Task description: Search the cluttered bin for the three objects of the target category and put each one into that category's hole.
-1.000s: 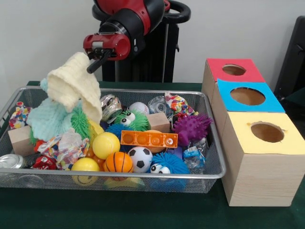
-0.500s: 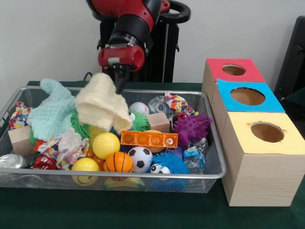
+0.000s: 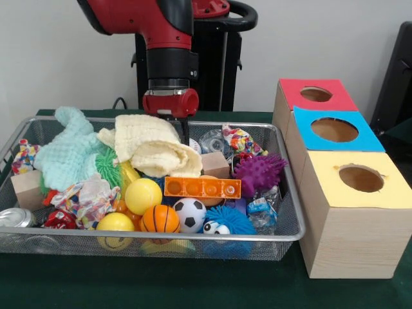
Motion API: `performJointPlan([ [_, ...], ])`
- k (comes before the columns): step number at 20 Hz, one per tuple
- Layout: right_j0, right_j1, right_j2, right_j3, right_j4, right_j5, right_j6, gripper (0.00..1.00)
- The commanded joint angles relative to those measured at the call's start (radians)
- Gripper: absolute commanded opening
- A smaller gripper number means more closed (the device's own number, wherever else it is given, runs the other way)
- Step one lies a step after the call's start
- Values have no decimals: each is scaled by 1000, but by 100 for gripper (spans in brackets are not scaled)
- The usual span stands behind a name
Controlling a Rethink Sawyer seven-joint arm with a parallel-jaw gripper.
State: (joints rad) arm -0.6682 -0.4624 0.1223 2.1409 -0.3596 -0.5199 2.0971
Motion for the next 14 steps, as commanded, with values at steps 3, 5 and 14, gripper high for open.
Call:
performJointPlan([
  [3, 16, -8, 106, -166, 4, -34, 150, 100],
  [5, 19, -7, 102, -167, 7, -38, 150, 100],
  [14, -12, -3, 153, -134, -4, -10, 183, 100],
])
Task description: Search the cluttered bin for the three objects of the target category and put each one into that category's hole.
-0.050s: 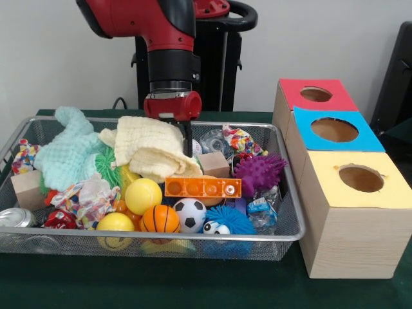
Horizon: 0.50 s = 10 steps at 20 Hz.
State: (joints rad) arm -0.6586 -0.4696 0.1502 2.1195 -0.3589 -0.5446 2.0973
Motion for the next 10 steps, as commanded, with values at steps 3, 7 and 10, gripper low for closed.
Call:
performJointPlan([
  [3, -7, 1, 113, -89, 14, -37, 198, 100],
  [7, 41, -38, 82, -29, 73, -64, 219, 100],
  [10, 58, -57, 87, 17, 105, -54, 247, 100],
])
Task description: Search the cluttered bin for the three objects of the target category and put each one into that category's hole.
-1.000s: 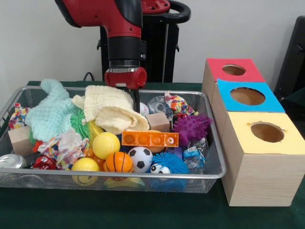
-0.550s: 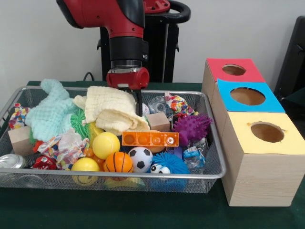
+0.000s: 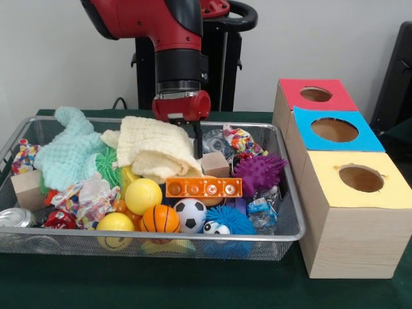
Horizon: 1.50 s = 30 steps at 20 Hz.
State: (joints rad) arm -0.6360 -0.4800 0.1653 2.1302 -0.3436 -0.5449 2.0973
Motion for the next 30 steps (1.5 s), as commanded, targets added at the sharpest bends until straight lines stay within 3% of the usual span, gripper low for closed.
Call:
performJointPlan([
  [1, 38, -50, 78, 21, 96, -50, 256, 100],
  [5, 47, -55, 104, 69, 117, -49, 288, 100],
  [8, 4, -30, 173, 98, 113, -5, 324, 100],
  [11, -72, 29, 263, 107, 91, 59, 335, 100],
  [19, -216, 210, 411, 87, 27, 126, 284, 100],
  [25, -320, 374, 497, 19, -76, 175, 215, 100],
  [30, -374, 464, 536, -26, -138, 195, 176, 100],
])
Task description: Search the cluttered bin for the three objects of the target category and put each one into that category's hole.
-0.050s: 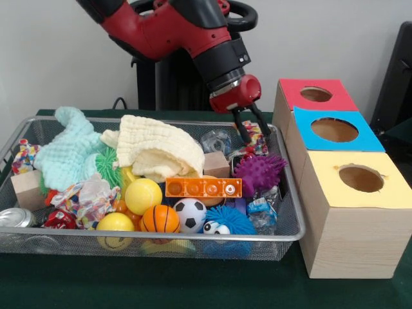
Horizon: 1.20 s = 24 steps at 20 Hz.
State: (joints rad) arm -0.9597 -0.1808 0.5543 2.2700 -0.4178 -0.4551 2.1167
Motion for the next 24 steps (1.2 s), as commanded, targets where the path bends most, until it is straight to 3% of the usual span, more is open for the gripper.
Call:
performJointPlan([
  [1, -56, 172, 151, -173, -68, 109, 150, 100],
  [6, -17, 119, 100, -190, -56, 39, 132, 100],
  [12, 104, -62, -25, -161, 59, -61, 135, 100],
  [18, 176, -126, -93, -158, 91, -105, 143, 100],
  [19, 217, -149, -139, -158, 117, -160, 154, 0],
  [24, 346, -211, -265, -172, 169, -264, 97, 0],
])
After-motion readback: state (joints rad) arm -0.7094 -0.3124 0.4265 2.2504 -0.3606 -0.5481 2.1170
